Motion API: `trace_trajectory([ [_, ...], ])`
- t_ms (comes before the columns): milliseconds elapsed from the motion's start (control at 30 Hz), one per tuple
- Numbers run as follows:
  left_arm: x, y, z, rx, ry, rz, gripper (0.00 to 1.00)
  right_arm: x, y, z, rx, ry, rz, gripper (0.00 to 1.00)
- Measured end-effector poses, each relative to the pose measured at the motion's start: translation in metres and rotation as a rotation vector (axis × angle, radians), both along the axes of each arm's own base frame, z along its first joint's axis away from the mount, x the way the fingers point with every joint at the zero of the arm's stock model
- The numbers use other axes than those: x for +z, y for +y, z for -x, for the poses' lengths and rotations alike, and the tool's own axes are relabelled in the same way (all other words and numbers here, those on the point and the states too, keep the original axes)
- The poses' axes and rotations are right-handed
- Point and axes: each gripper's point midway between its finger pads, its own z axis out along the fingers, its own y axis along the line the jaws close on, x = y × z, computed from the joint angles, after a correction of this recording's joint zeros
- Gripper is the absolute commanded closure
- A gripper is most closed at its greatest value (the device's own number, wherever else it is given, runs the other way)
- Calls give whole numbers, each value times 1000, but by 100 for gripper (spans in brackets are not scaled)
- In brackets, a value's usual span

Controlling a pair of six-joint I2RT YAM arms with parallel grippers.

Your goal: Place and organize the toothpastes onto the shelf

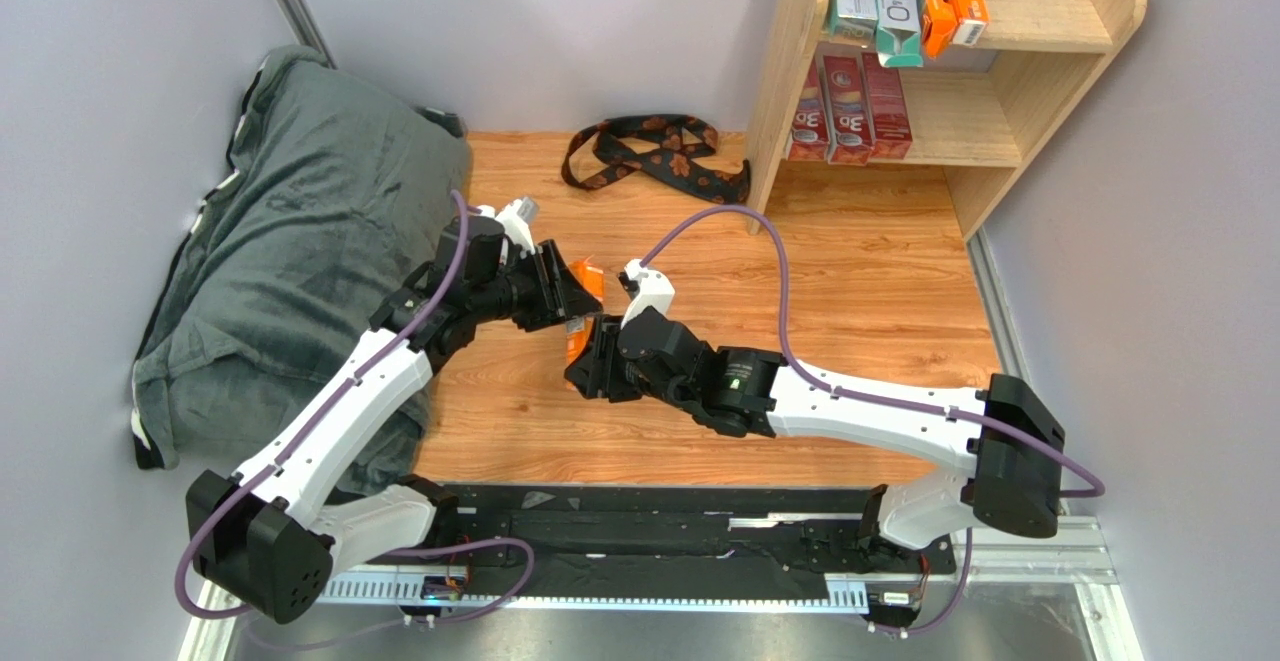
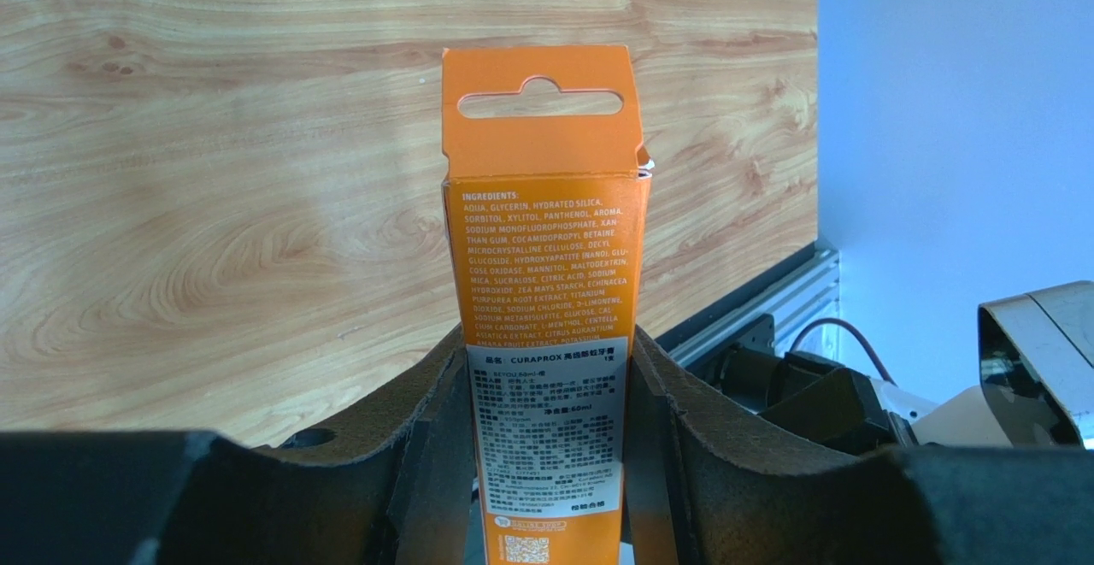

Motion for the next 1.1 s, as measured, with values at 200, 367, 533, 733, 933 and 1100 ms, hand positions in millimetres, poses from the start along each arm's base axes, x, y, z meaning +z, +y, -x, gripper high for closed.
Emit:
trace_trajectory([
  [200,5,1,-1,4,-17,11,56,2,-2,-2,-26,8,-9,71],
  [367,8,0,1,0,-16,26,36,5,-7,-2,-38,-1,-13,73],
  [533,15,3,3,-6,-52,22,18,6,-13,-4,-57,-9,0,73],
  [733,25,11,6,-7,-120,-13,16,3,-20,-5,-72,-16,20,73],
  [933,27,22,5,-4,-159,-86,14,3,-35,-8,-102,-24,52,73],
  [1100,29,27,10,-16,-182,-115,14,5,-68,-13,-156,-33,72,73],
])
